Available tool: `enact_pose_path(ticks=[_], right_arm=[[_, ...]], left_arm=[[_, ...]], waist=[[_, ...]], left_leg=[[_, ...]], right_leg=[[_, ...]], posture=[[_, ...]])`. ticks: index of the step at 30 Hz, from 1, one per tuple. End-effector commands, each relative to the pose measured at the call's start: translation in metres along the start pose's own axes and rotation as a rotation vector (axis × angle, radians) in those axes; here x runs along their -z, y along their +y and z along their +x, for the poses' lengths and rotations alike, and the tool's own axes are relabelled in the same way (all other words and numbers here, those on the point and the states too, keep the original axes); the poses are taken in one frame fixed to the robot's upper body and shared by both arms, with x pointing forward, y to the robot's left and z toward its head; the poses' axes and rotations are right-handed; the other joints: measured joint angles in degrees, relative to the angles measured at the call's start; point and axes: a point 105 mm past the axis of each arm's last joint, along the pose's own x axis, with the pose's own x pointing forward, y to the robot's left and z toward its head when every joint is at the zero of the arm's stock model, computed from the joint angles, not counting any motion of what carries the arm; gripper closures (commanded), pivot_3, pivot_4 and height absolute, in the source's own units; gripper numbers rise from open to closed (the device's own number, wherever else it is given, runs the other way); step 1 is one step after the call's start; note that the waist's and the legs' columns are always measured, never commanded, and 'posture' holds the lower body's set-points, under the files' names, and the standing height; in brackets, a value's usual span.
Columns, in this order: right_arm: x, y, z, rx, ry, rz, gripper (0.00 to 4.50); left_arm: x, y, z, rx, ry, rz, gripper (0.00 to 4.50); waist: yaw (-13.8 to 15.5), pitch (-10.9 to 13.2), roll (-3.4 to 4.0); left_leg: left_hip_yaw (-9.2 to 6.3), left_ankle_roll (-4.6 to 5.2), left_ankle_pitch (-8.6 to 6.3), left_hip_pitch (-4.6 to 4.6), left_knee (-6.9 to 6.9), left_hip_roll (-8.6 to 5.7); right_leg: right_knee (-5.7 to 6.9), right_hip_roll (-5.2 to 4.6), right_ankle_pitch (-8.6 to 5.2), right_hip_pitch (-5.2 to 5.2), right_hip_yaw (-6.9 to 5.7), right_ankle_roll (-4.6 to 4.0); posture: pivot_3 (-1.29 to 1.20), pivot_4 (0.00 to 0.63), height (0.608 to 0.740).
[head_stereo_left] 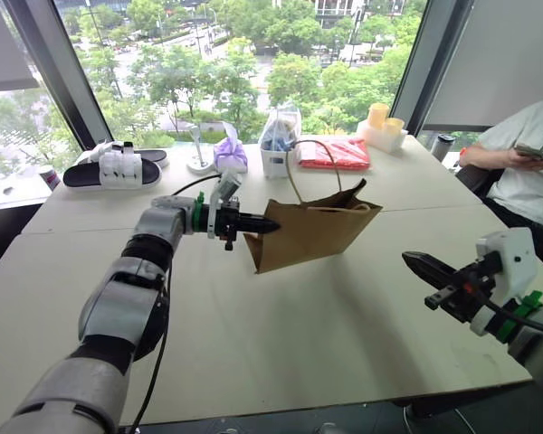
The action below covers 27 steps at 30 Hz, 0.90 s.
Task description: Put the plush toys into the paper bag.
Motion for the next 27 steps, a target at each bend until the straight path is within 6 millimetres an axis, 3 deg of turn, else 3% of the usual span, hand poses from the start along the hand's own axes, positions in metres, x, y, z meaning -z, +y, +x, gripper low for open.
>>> enact_pose_path(ticks=[1, 6, 19, 27], right_arm=[[-0.012, 0.005, -0.004, 0.013, -0.059, -0.040, 4.50], [-0.012, 0.011, 0.000, -0.010, -0.051, -0.044, 4.50], [-0.016, 0.015, 0.017, -0.084, -0.046, -0.045, 4.50], [-0.018, 0.015, 0.026, -0.122, -0.037, -0.060, 4.50]], left_arm=[[-0.005, 0.002, -0.009, -0.008, 0.034, 0.042, 4.45], [0.005, 0.006, -0.021, -0.045, 0.094, 0.038, 4.45], [-0.001, 0.006, -0.057, -0.121, 0.050, -0.019, 4.45], [0.025, 0.009, -0.061, -0.147, 0.142, 0.043, 4.45]], waist=[[-0.2, 0.0, 0.00], [-0.2, 0.0, -0.01], [-0.3, 0.0, -0.02], [-0.2, 0.0, -0.02]], left_leg=[[0.00, 0.00, 0.00, 0.00, 0.00, 0.00], [-0.03, 0.00, 0.00, -0.01, 0.03, 0.00], [-0.04, 0.00, 0.00, -0.01, 0.06, 0.00], [-0.05, 0.12, -0.07, -0.10, 0.29, 0.00]], right_leg=[[0.00, 0.00, 0.00, 0.00, 0.00, 0.00], [0.02, 0.00, 0.00, 0.00, 0.00, 0.01], [0.06, 0.00, -0.01, 0.00, -0.01, 0.02], [0.09, 0.01, -0.01, 0.00, -0.02, 0.02]], posture=[[0.00, 0.150, 0.740], [0.00, 0.150, 0.740], [0.00, 0.150, 0.740], [0.00, 0.150, 0.740]])
